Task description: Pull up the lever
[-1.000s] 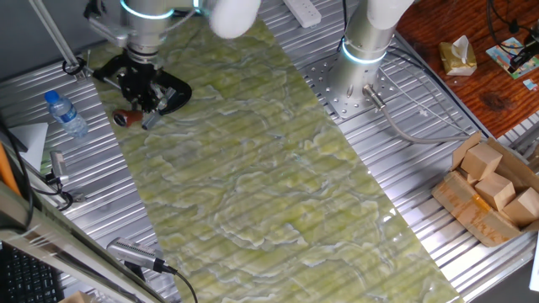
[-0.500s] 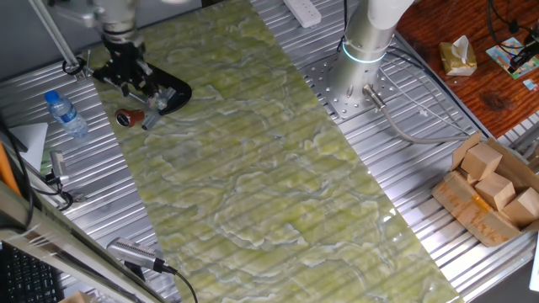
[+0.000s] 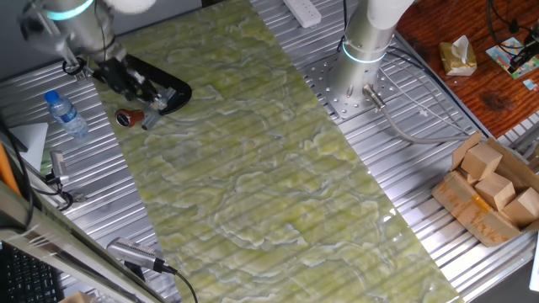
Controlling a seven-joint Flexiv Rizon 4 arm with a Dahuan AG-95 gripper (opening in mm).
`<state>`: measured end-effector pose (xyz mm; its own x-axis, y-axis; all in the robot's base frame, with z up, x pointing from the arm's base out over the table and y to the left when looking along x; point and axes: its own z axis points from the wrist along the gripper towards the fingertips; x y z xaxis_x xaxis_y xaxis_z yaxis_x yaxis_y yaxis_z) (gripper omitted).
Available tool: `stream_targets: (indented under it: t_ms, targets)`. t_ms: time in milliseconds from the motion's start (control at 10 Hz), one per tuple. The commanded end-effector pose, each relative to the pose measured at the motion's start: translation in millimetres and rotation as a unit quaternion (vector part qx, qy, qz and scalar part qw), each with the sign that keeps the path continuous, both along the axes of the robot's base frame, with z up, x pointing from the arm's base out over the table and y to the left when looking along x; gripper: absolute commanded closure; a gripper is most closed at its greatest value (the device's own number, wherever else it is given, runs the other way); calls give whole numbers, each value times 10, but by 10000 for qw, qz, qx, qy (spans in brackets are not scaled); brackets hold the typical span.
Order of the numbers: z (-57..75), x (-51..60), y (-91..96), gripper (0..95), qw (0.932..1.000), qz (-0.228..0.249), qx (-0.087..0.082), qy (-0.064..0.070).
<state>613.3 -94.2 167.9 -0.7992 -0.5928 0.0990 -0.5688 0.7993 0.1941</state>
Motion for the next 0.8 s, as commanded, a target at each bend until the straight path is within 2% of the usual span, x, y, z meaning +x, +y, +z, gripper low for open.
stream_targets:
  t_ms: [100,200,300,400,500,800]
  targets:
    - [431,-300,18,380,9956,-545,-764,70]
    - [475,-390,-58,380,9950,-577,-803,101]
    - [519,-434,-122,760,9940,-696,-841,96]
    - [547,-452,-144,760,9932,-763,-874,76]
    - [572,-476,-148,950,9926,-823,-894,58]
    - [607,-486,-149,950,9920,-859,-914,-125]
